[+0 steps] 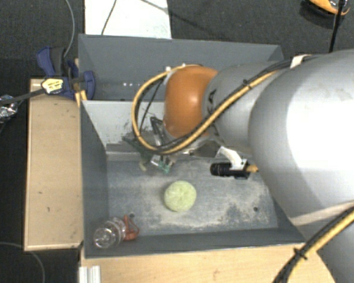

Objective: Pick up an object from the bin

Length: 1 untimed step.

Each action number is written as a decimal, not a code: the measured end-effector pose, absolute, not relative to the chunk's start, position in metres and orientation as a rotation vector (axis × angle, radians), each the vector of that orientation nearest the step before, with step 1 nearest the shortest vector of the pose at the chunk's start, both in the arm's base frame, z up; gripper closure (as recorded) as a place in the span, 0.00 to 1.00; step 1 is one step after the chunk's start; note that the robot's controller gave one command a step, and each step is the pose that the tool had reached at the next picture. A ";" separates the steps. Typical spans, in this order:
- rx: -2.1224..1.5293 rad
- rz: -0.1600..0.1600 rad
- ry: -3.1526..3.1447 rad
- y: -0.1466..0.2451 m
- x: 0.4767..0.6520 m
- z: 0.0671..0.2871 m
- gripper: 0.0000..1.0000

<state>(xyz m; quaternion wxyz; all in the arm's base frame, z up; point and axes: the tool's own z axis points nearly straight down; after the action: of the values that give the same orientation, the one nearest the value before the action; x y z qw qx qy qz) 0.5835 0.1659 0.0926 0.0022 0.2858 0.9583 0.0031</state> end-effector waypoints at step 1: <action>0.895 0.012 3.003 0.166 0.585 0.103 1.00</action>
Offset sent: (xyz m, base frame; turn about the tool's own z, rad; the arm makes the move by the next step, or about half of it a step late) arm 0.0000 -0.0001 0.0043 0.0000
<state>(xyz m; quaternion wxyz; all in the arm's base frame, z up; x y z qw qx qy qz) 0.5846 0.1661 0.1030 0.0039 0.2854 0.9584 0.0039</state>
